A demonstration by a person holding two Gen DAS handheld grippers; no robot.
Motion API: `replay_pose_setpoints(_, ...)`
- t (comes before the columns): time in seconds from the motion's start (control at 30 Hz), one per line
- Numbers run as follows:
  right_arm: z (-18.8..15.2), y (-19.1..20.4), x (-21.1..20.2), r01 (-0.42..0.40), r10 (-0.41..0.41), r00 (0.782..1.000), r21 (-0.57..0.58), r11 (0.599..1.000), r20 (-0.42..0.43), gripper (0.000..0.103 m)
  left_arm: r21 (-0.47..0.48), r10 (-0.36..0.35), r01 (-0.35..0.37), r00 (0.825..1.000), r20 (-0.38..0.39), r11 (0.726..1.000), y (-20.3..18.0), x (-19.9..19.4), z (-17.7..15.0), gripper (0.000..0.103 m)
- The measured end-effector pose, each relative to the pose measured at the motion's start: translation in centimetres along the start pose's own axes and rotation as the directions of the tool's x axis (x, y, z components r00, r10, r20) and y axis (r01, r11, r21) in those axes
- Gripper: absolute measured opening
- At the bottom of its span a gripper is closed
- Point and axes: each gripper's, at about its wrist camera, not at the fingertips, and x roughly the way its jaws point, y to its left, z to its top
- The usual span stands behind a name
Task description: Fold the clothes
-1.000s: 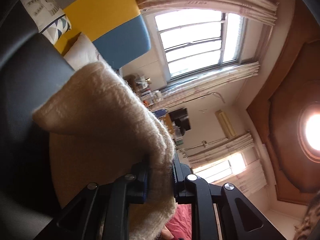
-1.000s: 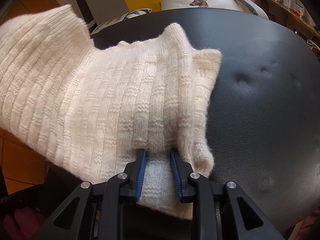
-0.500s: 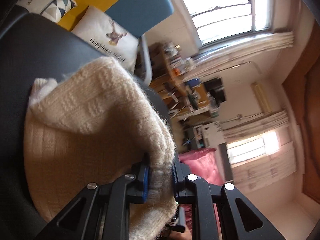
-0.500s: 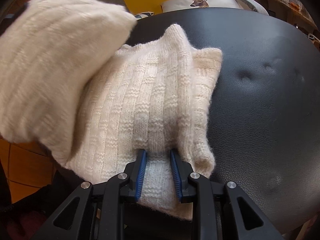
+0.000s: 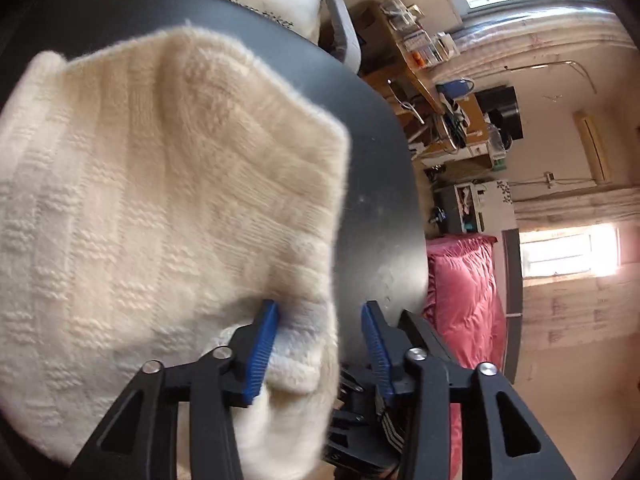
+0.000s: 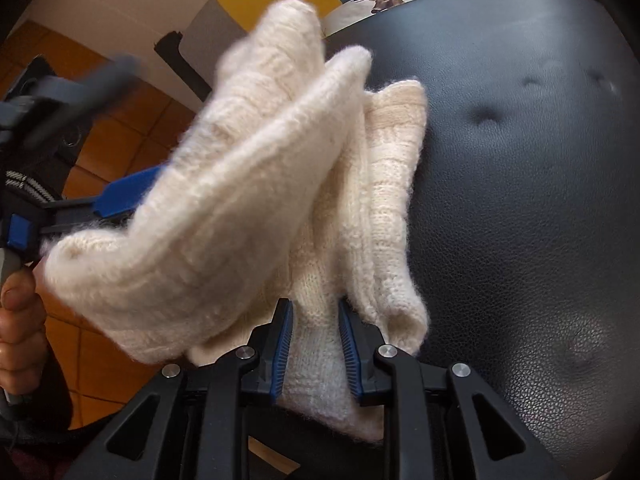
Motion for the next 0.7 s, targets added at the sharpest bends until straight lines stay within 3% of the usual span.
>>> replay_pose_setpoints(0.03, -0.1, -0.4, -0.1, -0.022, 0.022, 1.0, 0.016, 1.0, 0.007, 0.024, 0.008, -0.014, 0.014, 1.0, -0.005, 1.0, -0.5, -0.2, -0.1, 0.058)
replay_pose_setpoints(0.17, -0.5, -2.3, 0.0, -0.133, 0.129, 0.991, 0.096, 0.986, 0.048, 0.023, 0.063, -0.082, 0.078, 0.994, 0.07, 0.995, -1.2, -4.3, -0.3, 0.067)
replay_pose_setpoints(0.23, -0.7, -3.3, 0.3, -0.181, 0.172, 0.983, 0.143, 0.973, 0.071, 0.015, 0.084, -0.116, 0.105, 0.984, 0.137, 0.991, -0.4, -7.3, -0.9, 0.071)
replay_pose_setpoints(0.33, -0.8, -3.8, 0.9, -0.202, 0.19, 0.978, 0.173, 0.964, 0.08, 0.012, 0.124, -0.105, 0.081, 0.975, 0.196, 0.989, 2.4, -10.8, -2.5, 0.077)
replay_pose_setpoints(0.43, -0.9, -3.3, 1.6, -0.197, 0.187, 0.98, 0.199, 0.96, 0.07, 0.012, 0.225, -0.129, 0.09, 0.978, 0.166, 0.97, 5.7, -12.8, -5.8, 0.077)
replay_pose_setpoints(0.57, -1.6, -1.9, 3.2, -0.212, 0.204, 0.977, 0.231, 0.949, 0.059, 0.012, 0.419, 0.031, -0.08, 0.992, 0.123, 0.904, 8.4, -12.8, -10.8, 0.077)
replay_pose_setpoints(0.7, -2.4, -0.9, 3.9, -0.227, 0.213, 0.974, 0.242, 0.943, 0.081, 0.012, 0.496, 0.165, -0.243, 0.966, 0.197, 0.833, 10.7, -12.4, -13.0, 0.077)
